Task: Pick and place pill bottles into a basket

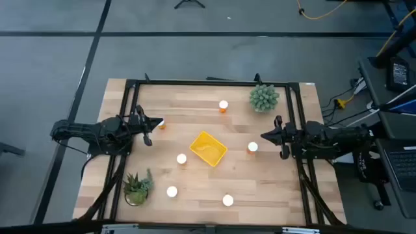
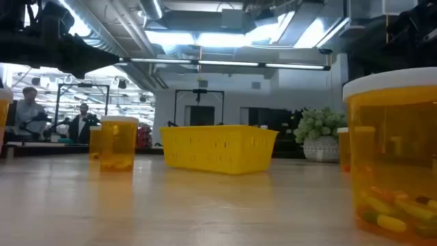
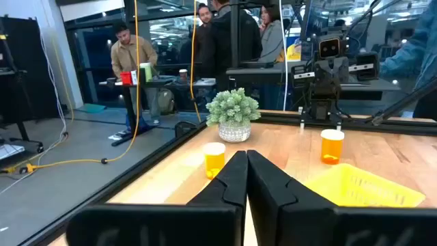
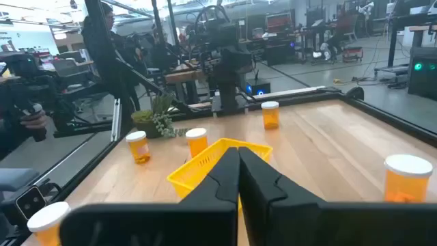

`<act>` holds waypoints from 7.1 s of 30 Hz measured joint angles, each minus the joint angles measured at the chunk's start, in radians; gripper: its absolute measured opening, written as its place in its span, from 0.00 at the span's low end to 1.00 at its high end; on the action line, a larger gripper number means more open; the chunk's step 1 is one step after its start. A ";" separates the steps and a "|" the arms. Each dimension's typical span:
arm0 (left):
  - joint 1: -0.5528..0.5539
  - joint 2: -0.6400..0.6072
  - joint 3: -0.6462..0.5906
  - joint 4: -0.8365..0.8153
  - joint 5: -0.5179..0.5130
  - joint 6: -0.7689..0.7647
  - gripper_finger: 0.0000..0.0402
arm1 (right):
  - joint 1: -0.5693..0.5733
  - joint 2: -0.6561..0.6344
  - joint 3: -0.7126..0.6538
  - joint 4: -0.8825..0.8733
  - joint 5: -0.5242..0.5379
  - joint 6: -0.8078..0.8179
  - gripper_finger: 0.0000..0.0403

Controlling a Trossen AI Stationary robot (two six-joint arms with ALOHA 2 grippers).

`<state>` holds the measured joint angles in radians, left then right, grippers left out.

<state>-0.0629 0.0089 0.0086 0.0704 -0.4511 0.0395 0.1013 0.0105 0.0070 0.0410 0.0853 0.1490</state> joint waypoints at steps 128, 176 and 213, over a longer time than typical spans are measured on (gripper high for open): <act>-0.207 0.879 0.439 -0.891 -0.216 -1.085 0.68 | 0.000 0.000 0.000 0.063 0.236 -0.292 0.02; -0.106 1.268 0.422 -0.657 -0.428 -1.246 0.68 | 0.000 0.000 0.000 0.037 0.237 -0.285 0.02; -0.050 1.262 0.304 -0.332 -0.452 -1.047 0.48 | 0.000 0.000 0.000 0.037 0.236 -0.290 0.02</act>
<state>-0.1127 1.2709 0.3126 -0.2615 -0.9031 -1.0071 0.1013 0.0105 0.0070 0.0776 0.3214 -0.1406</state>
